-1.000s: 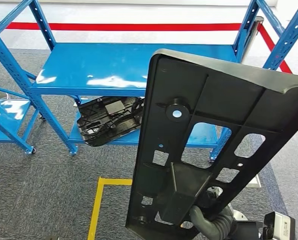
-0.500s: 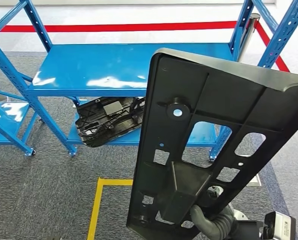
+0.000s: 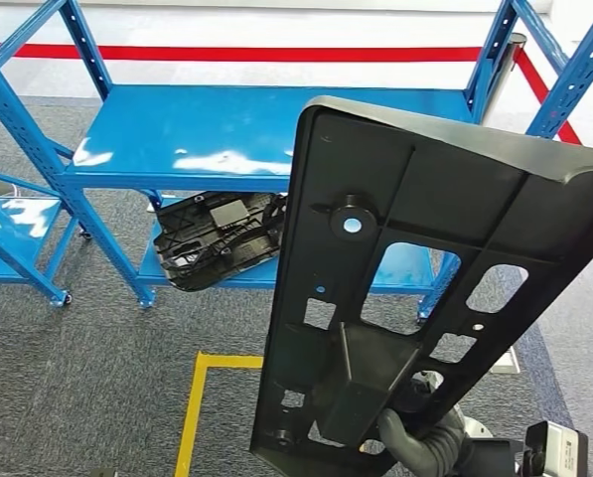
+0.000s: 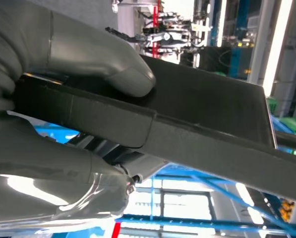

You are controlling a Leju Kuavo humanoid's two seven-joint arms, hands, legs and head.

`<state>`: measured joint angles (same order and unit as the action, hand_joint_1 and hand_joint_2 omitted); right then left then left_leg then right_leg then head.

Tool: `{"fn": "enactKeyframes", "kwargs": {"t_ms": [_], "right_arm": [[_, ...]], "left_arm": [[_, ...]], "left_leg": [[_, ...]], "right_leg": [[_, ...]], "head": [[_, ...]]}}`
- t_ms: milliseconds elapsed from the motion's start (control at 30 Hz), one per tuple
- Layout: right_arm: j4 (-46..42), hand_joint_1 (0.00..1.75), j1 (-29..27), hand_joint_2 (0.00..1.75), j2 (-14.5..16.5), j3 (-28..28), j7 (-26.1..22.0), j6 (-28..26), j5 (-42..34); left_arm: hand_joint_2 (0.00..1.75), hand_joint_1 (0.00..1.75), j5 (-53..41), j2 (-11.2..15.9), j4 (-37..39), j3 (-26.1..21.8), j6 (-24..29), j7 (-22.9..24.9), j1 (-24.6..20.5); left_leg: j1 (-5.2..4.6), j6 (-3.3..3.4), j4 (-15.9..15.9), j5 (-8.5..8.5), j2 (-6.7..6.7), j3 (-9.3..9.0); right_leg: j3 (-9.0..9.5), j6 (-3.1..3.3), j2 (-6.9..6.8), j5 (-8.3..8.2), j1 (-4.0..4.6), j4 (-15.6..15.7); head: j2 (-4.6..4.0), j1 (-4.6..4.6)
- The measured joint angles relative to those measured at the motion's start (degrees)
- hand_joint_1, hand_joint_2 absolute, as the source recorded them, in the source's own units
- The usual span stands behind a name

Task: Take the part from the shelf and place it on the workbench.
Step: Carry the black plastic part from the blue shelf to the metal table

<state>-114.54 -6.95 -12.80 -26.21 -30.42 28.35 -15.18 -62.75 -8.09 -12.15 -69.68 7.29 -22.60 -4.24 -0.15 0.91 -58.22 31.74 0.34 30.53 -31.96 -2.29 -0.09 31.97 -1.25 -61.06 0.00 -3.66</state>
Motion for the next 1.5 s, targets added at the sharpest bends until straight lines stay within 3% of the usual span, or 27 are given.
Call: {"fn": "enactKeyframes", "kwargs": {"t_ms": [100, 167, 200, 267, 300, 333, 367, 400, 433, 500, 633, 700, 800, 833, 867, 900, 933, 1000, 1033, 1133, 1200, 1300, 1333, 1367, 1400, 1500], "right_arm": [[0.0, 1.75, 0.0, 1.75, 0.0, 0.0, 0.0, 0.0, 0.0], [0.0, 1.75, 0.0, 1.75, 0.0, 0.0, 0.0, 0.0, 0.0], [0.0, 1.75, 0.0, 1.75, 0.0, 0.0, 0.0, 0.0, 0.0], [0.0, 1.75, 0.0, 1.75, 0.1, 0.0, 0.0, 0.0, 0.0], [0.0, 1.75, 0.0, 1.75, 0.1, 0.0, 0.0, 0.0, 0.0], [0.0, 1.75, 0.0, 1.75, 0.1, 0.0, 0.0, 0.0, 0.0], [0.0, 1.75, 0.0, 1.75, 0.1, 0.0, 0.0, 0.0, 0.0], [0.0, 1.75, 0.0, 1.75, 0.1, 0.0, 0.0, 0.0, 0.0], [0.0, 1.75, 0.0, 1.75, 0.1, 0.0, 0.0, 0.0, 0.0], [0.0, 1.75, 0.1, 1.75, 0.1, 0.0, 0.0, 0.0, 0.0], [0.0, 1.75, 0.1, 1.75, 0.1, 0.0, 0.0, 0.0, 0.0], [-0.1, 1.75, 0.2, 1.75, 0.0, 0.0, 0.0, 0.0, 0.0], [-0.1, 1.75, 0.1, 1.75, 0.0, 0.0, 0.0, 0.0, 0.0], [0.0, 1.75, 0.0, 1.75, 0.0, 0.0, 0.0, 0.0, 0.0], [0.0, 1.75, 0.0, 1.75, 0.0, 0.0, 0.0, 0.0, 0.0], [0.0, 1.75, 0.0, 1.75, 0.0, 0.0, 0.0, 0.0, 0.0], [0.1, 1.75, 0.0, 1.75, 0.0, 0.0, 0.0, 0.0, 0.0], [0.1, 1.75, 0.0, 1.75, 0.0, 0.0, 0.0, 0.0, 0.0], [0.1, 1.75, 0.0, 1.75, 0.0, 0.0, 0.0, 0.0, 0.0], [0.1, 1.75, 0.0, 1.75, 0.0, 0.0, 0.0, 0.0, 0.0], [0.1, 1.75, 0.1, 1.75, 0.0, 0.0, 0.0, 0.0, 0.0], [0.1, 1.75, 0.0, 1.75, 0.1, 0.0, 0.0, 0.0, 0.0], [0.1, 1.75, 0.0, 1.75, 0.1, 0.0, 0.0, 0.0, 0.0], [0.1, 1.75, 0.0, 1.75, 0.1, 0.0, 0.0, 0.0, 0.0], [0.1, 1.75, 0.0, 1.75, 0.1, 0.0, 0.0, 0.0, 0.0], [0.0, 1.75, 0.1, 1.75, 0.1, 0.0, 0.0, 0.0, 0.0]], "left_arm": [[1.75, 0.00, 0.0, 0.0, 0.0, 0.0, 0.0, 0.0, 0.0], [1.75, 0.00, 0.0, 0.0, 0.0, 0.0, 0.0, 0.0, -0.1], [1.75, 0.00, 0.0, 0.0, 0.0, 0.0, 0.0, 0.0, -0.1], [1.75, 0.00, 0.0, 0.0, 0.0, 0.0, 0.0, 0.0, 0.0], [1.75, 0.00, 0.0, 0.0, 0.0, 0.0, 0.0, 0.0, 0.0], [1.75, 0.00, 0.0, 0.0, 0.0, 0.0, 0.0, 0.0, 0.1], [1.75, 0.00, 0.0, 0.0, 0.0, 0.0, 0.0, 0.0, 0.1], [1.75, 0.00, 0.0, 0.0, 0.0, 0.0, 0.0, 0.0, 0.1], [1.75, 0.00, 0.0, 0.0, 0.0, 0.0, 0.0, 0.0, 0.1], [1.75, 0.00, 0.0, 0.0, 0.0, 0.0, 0.0, 0.0, 0.1], [1.75, 0.00, 0.0, 0.1, 0.0, 0.0, 0.0, 0.0, 0.0], [1.75, 0.00, 0.0, 0.0, 0.0, 0.0, 0.0, 0.0, -0.1], [1.75, 0.00, 0.0, 0.0, 0.0, 0.0, 0.0, 0.0, 0.0], [1.75, 0.00, 0.0, 0.0, 0.0, 0.0, 0.0, 0.0, 0.0], [1.75, 0.00, 0.0, 0.0, 0.0, 0.0, 0.0, 0.0, 0.0], [1.75, 0.00, 0.0, 0.0, 0.0, 0.0, 0.0, 0.0, 0.0], [1.75, 0.00, 0.0, 0.0, 0.0, 0.0, 0.0, 0.0, 0.0], [1.75, 0.00, 0.0, 0.0, 0.0, 0.0, 0.0, 0.0, 0.0], [1.75, 0.00, 0.0, 0.0, 0.0, 0.0, 0.0, 0.0, 0.0], [1.75, 0.00, 0.0, 0.0, 0.0, 0.0, 0.0, 0.0, 0.0], [1.75, 0.00, 0.0, 0.0, 0.0, 0.0, 0.0, 0.0, -0.1], [1.75, 0.00, 0.0, 0.0, 0.0, 0.0, 0.0, 0.0, 0.0], [1.75, 0.00, 0.0, 0.0, 0.0, 0.0, 0.0, 0.0, 0.0], [1.75, 0.00, 0.0, 0.0, 0.0, 0.0, 0.0, 0.0, 0.1], [1.75, 0.00, 0.0, 0.0, 0.0, 0.0, 0.0, 0.0, 0.1], [1.75, 0.00, 0.0, 0.0, 0.0, 0.0, 0.0, 0.0, 0.1]], "left_leg": [[-0.20, -0.48, -0.3, 0.10, -0.03, 0.19], [-0.10, -0.98, -1.5, 1.15, -0.05, 0.64], [0.02, -1.33, -3.5, 2.53, -0.07, 1.49], [0.30, -1.96, -10.6, 6.19, -0.07, 4.68], [0.39, -2.13, -14.2, 7.46, -0.07, 6.36], [0.41, -2.17, -16.4, 7.69, -0.07, 7.39], [0.41, -2.08, -16.4, 6.77, -0.07, 7.49], [0.38, -1.84, -14.1, 4.85, -0.08, 6.50], [0.30, -1.44, -10.3, 2.51, -0.11, 4.81], [-0.02, -0.63, -3.5, -0.20, -0.20, 1.57], [-0.39, 0.11, -0.4, -0.36, -0.20, 0.39], [-0.08, 0.50, 0.7, -0.65, -0.08, 0.03], [-0.04, 0.86, 0.9, -0.80, 0.04, -0.04], [-0.07, 0.91, 0.8, -0.74, 0.05, -0.03], [-0.07, 0.92, 0.7, -0.66, 0.06, -0.04], [-0.03, 0.87, 0.6, -0.56, 0.05, -0.09], [0.02, 0.73, 0.5, -0.39, 0.04, -0.19], [-0.06, 0.24, 0.2, 0.02, 0.00, -0.19], [-0.15, 0.01, 0.0, 0.17, -0.01, -0.17], [-0.29, -0.40, -0.5, 0.42, -0.03, -0.05], [-0.18, -0.94, -2.5, 2.00, -0.06, 0.75], [0.23, -1.89, -12.3, 7.03, -0.09, 5.18], [0.30, -2.02, -15.2, 7.84, -0.09, 6.61], [0.32, -2.02, -16.4, 7.50, -0.09, 7.27], [0.32, -1.90, -15.4, 6.00, -0.09, 6.93], [0.03, -0.87, -5.0, 0.06, -0.26, 2.49]], "right_leg": [[0.45, 0.91, 0.19, 0.24, 0.06, 1.4], [0.49, 1.58, 0.15, 0.33, -0.15, 1.7], [0.52, 1.87, 0.08, 0.31, -0.26, 1.7], [0.48, 2.20, -0.05, 0.36, -0.23, 1.7], [0.47, 2.24, -0.10, 0.37, -0.19, 1.7], [0.51, 2.25, -0.12, 0.38, -0.15, 1.7], [0.58, 2.26, -0.12, 0.40, -0.11, 1.7], [0.69, 2.26, -0.08, 0.44, -0.04, 1.7], [0.84, 2.25, -0.03, 0.49, 0.03, 1.7], [0.95, 2.11, 0.05, 0.58, 0.17, 1.8], [0.89, 1.05, 0.04, 0.61, 0.03, 1.9], [0.25, 0.56, 0.06, 2.07, 0.27, 0.3], [-3.85, 0.36, 0.13, 6.86, 0.44, -8.8], [-5.09, 0.25, 0.12, 7.42, 0.43, -11.5], [-5.52, 0.13, 0.11, 6.85, 0.39, -12.3], [-4.92, -0.02, 0.09, 5.23, 0.32, -10.9], [-3.38, -0.16, 0.05, 3.00, 0.23, -7.5], [-0.22, -0.08, 0.03, 0.32, 0.21, -1.1], [0.63, 0.12, 0.06, -0.03, 0.23, 0.8], [0.74, 1.16, 0.23, 0.42, 0.21, 1.6], [0.76, 1.88, 0.16, 0.45, -0.02, 1.7], [0.71, 2.34, -0.02, 0.47, -0.07, 1.8], [0.72, 2.35, -0.05, 0.48, -0.06, 1.8], [0.76, 2.35, -0.05, 0.50, -0.04, 1.8], [0.86, 2.35, -0.03, 0.54, -0.02, 1.8], [1.10, 2.23, 0.11, 0.75, 0.08, 1.8]], "head": [[0.00, -0.04], [0.00, -0.06], [0.00, -0.06], [0.00, -0.06], [0.00, -0.06], [0.00, -0.06], [0.00, -0.06], [0.00, -0.06], [0.00, -0.06], [0.00, -0.06], [0.00, -0.05], [0.00, -0.03], [0.00, -0.01], [0.00, -0.01], [0.00, -0.01], [0.00, -0.01], [0.00, -0.01], [0.00, -0.03], [0.00, -0.04], [0.00, -0.04], [0.00, -0.05], [0.00, -0.06], [0.00, -0.06], [0.00, -0.06], [0.00, -0.06], [0.00, -0.06]]}}
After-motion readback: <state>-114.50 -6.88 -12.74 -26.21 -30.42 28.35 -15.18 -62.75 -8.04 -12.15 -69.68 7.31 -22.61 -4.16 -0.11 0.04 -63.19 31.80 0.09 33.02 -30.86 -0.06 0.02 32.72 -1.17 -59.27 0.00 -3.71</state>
